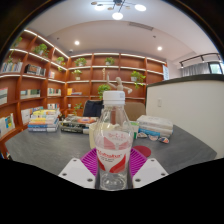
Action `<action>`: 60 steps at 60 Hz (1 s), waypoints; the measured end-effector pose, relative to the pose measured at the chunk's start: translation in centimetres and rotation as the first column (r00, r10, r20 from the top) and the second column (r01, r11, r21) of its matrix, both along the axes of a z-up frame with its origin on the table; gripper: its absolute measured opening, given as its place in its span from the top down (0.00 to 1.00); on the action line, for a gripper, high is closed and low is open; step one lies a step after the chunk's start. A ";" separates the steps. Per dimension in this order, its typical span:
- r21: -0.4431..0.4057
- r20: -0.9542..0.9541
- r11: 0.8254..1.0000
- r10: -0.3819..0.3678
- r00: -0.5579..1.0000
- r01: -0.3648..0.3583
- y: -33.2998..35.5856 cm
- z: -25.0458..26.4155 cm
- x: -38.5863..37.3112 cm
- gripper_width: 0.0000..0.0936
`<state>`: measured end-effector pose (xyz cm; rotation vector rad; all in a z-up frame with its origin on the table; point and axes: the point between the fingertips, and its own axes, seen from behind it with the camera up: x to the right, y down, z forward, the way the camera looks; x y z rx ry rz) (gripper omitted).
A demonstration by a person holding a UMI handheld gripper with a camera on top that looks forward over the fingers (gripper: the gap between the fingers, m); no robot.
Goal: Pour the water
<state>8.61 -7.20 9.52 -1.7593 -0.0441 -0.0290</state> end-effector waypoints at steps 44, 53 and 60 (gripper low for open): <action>0.048 0.972 0.999 -0.047 0.231 0.003 10.5 7.5 11.7 0.61; 0.061 0.993 0.997 -0.065 -0.100 -0.040 13.4 9.9 10.7 0.61; 0.057 0.949 0.996 -0.075 -0.306 -0.066 15.1 10.9 9.7 0.61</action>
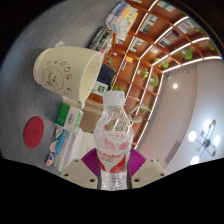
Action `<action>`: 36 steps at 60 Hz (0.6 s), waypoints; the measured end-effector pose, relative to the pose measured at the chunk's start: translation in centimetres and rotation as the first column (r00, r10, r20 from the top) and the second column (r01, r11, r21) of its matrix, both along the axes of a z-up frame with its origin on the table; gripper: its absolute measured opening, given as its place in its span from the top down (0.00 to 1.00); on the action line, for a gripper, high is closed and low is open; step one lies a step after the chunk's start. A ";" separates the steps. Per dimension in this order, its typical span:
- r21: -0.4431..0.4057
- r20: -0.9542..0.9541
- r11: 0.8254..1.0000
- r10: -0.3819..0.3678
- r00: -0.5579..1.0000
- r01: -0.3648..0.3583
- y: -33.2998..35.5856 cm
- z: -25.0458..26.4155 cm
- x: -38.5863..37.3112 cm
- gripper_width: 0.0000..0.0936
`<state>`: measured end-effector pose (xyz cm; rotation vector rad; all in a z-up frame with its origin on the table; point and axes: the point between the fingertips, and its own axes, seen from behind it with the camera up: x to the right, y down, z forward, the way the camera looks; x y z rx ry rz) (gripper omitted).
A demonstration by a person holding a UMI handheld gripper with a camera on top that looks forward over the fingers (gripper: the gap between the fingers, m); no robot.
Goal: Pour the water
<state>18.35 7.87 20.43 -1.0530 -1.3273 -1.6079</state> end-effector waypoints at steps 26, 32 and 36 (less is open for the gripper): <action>0.027 0.385 0.999 0.015 0.923 -0.027 1.8 1.0 -3.6 0.61; 0.026 0.308 0.999 0.019 0.951 -0.028 1.6 1.2 -3.2 0.61; 0.020 0.157 0.999 0.029 0.987 -0.032 1.1 1.3 -2.6 0.61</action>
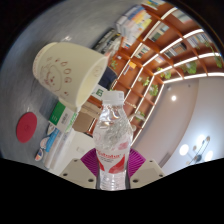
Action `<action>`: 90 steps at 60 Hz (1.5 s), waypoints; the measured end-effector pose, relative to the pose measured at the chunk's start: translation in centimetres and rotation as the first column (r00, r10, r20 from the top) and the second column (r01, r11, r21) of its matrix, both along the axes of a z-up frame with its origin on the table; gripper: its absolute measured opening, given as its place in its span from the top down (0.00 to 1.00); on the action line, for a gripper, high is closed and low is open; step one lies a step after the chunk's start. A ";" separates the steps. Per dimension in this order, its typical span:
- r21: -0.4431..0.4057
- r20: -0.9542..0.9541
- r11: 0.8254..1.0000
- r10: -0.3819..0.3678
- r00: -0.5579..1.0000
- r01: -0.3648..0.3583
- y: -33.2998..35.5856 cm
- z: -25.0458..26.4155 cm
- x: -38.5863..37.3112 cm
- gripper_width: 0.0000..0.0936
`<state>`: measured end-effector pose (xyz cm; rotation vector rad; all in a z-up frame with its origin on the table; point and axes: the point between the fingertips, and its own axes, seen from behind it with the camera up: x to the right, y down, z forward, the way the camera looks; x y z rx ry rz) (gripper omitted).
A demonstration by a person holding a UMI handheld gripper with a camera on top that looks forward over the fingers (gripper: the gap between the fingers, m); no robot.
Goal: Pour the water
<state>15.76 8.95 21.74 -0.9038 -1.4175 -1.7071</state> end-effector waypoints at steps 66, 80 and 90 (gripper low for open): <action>0.010 -0.877 0.989 -0.063 -0.475 -0.150 0.9 -11.6 5.7 0.52; -0.105 -0.898 0.990 -0.134 -0.420 -0.091 -0.2 -14.5 6.4 0.14; -0.097 -0.878 0.993 -0.117 -0.464 -0.066 -5.1 -13.6 6.5 0.10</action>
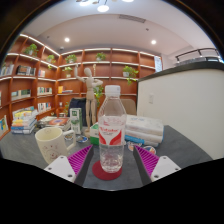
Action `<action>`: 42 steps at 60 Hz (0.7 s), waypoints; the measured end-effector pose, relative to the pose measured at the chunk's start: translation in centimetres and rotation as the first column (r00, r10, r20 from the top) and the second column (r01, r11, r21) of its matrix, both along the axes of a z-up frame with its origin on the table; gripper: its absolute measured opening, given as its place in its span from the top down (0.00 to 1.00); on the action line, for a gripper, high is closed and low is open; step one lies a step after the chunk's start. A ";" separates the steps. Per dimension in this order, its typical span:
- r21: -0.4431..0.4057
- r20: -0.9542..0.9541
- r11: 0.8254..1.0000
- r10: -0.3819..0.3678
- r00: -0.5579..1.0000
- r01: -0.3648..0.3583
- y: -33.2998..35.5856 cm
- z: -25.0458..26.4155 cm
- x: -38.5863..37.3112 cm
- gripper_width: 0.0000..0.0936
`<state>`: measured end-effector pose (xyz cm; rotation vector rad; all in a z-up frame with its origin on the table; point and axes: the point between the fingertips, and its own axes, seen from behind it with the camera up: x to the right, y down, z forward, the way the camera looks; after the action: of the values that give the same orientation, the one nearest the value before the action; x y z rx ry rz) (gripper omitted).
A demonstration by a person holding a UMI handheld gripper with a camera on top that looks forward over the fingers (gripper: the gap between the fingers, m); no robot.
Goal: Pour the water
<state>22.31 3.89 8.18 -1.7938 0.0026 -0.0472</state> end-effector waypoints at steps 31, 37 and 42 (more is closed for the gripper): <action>0.025 -0.049 1.000 0.003 0.999 -0.002 -14.2 6.7 -5.5 0.09; 0.043 -0.045 0.999 0.021 0.999 -0.019 -14.8 7.8 -6.6 0.09; 0.054 -0.047 0.998 0.023 0.999 -0.020 -15.0 8.4 -7.1 0.09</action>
<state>15.16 -11.08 16.63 -1.7412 0.0188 0.0111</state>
